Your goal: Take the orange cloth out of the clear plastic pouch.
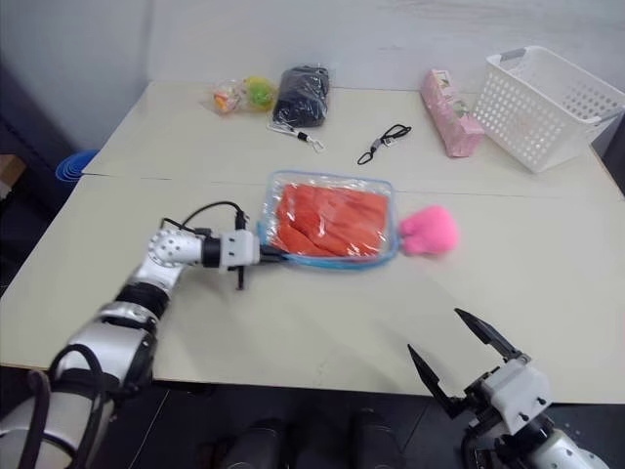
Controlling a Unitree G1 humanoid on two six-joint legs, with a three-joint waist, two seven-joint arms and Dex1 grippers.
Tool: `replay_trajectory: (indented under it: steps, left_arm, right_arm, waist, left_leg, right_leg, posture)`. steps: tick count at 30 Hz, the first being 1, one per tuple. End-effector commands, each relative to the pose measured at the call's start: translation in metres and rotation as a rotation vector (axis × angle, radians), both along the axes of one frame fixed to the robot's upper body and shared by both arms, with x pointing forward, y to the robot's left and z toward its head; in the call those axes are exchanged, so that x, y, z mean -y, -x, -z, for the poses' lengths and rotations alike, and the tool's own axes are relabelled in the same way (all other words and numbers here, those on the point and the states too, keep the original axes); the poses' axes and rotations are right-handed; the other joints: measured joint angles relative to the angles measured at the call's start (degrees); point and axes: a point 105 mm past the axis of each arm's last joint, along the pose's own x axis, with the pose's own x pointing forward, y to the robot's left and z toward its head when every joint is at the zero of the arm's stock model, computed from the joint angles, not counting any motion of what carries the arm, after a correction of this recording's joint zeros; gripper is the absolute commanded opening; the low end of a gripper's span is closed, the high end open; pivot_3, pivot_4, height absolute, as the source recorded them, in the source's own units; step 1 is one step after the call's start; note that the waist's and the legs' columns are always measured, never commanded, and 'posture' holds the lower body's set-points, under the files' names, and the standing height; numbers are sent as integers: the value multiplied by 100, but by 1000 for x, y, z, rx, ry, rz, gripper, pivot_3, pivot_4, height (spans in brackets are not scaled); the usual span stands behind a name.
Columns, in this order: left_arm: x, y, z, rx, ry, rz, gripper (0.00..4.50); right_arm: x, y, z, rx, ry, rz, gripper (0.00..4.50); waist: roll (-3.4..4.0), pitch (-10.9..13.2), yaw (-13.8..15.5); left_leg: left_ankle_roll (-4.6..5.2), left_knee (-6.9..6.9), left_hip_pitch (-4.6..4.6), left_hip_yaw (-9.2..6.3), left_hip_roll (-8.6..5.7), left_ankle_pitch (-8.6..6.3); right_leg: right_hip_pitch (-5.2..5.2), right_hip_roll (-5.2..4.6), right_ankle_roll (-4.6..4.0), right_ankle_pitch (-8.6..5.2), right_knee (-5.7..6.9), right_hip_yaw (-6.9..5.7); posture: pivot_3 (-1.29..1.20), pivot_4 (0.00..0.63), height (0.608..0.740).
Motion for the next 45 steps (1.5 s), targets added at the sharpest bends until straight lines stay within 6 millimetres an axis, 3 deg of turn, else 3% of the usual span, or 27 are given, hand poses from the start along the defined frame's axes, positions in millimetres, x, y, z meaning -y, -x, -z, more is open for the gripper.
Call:
replay_trajectory:
  steps: [1,11,22,31,35,37,40,45]
  left_arm:
    - [30,24,18,0,-10,137,16]
    - [72,34,22,-44,23,59,16]
    - [81,51,22,-139,-28,36,16]
    - [84,63,19,-283,26,22,2603]
    - [79,65,1,-356,117,33,3894]
    - [70,61,-11,-376,182,36,4458]
    - [52,56,-30,-434,302,57,4458]
    - [19,56,-52,-497,392,137,4458]
  right_arm:
    - [-1,10,-10,40,27,13,4500]
    - [11,21,-8,17,52,54,4500]
    - [16,19,-7,16,61,59,4500]
    - [24,15,-7,14,41,72,4500]
    - [42,5,-24,-11,-151,131,4500]
    - [54,-4,-28,-39,-134,151,4500]
    - [77,-26,-28,-121,-161,199,4500]
    - [114,-86,-25,-287,-215,301,4500]
  waist:
    - [5,-6,19]
    - [27,-18,21]
    - [27,-18,9]
    - [27,-18,7]
    - [28,-17,-2]
    - [28,-17,-18]
    - [27,-16,-97]
    - [31,-13,-156]
  left_leg:
    - [0,0,1,-2,1,0]
    - [46,-2,64,-7,1,-26]
    - [45,-2,62,-11,1,-25]
    - [43,-2,63,-12,2,-24]
    - [40,-2,61,-12,2,-22]
    - [39,-1,61,-15,3,-22]
    - [31,-2,61,-14,6,-17]
    - [30,0,60,-17,5,-10]
  right_leg:
    - [2,1,0,0,0,-1]
    - [83,2,0,0,-19,3]
    - [83,2,0,0,-20,4]
    - [83,2,0,-1,-21,5]
    - [83,2,0,-1,-22,6]
    - [83,1,0,-1,-21,5]
    - [81,4,-3,-2,-20,5]
    - [79,6,-5,-3,-15,1]
  posture:
    - [0,150,740]
    - [0,150,740]
    - [0,150,740]
    - [0,150,740]
    - [0,150,740]
    - [0,150,740]
    - [0,150,740]
    - [0,150,740]
